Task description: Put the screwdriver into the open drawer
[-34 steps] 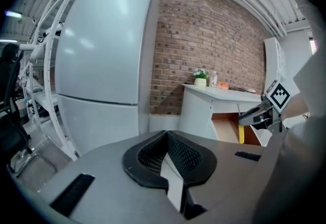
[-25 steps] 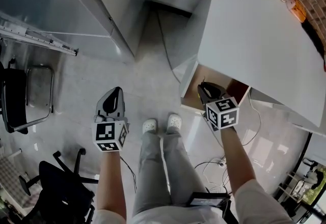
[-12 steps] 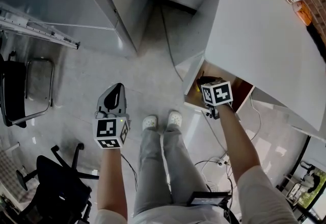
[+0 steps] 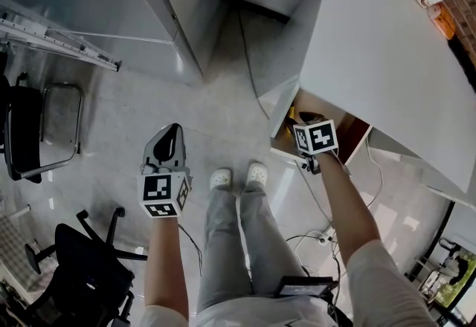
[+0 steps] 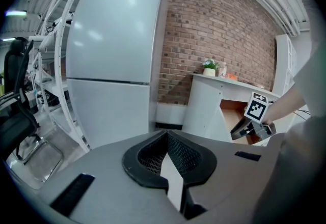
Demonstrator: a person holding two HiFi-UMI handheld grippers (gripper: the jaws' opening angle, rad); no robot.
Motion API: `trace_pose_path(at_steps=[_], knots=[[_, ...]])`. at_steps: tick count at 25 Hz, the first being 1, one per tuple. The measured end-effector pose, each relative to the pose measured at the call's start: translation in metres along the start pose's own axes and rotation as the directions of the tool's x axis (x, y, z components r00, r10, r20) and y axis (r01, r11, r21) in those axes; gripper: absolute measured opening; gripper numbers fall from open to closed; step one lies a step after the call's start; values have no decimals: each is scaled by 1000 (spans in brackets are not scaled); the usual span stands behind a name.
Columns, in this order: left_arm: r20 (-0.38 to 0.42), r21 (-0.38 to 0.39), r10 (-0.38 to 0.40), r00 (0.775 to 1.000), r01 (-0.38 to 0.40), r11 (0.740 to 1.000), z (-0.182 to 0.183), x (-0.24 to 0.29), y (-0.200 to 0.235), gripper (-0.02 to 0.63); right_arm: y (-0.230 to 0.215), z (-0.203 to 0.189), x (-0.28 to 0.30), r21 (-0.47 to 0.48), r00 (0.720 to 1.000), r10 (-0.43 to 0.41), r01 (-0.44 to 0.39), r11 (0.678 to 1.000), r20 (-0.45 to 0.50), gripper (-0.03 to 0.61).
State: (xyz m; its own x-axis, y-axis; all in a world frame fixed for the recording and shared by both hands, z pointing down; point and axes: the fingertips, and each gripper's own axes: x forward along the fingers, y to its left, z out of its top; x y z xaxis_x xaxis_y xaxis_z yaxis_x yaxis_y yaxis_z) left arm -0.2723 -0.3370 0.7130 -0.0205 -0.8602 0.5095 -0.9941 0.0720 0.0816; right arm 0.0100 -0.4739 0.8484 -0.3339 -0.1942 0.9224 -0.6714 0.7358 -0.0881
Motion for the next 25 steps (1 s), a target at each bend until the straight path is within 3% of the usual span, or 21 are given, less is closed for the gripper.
trace_pose_path(at_steps=[15,20,25], knots=[[15,36,-37,999,37,999,59,-36,-26,14,45,17,-107,-18,992,52,-50,999,113,127],[41,18,-45,998,44,999,84,-49,-31,12,54,30,-149,-15,982,38,-36,999,185,35],[63,20,-73,995,72,997,107,-61,-45,12,61,42,-189,-28,968,61,-56,998,243,20]])
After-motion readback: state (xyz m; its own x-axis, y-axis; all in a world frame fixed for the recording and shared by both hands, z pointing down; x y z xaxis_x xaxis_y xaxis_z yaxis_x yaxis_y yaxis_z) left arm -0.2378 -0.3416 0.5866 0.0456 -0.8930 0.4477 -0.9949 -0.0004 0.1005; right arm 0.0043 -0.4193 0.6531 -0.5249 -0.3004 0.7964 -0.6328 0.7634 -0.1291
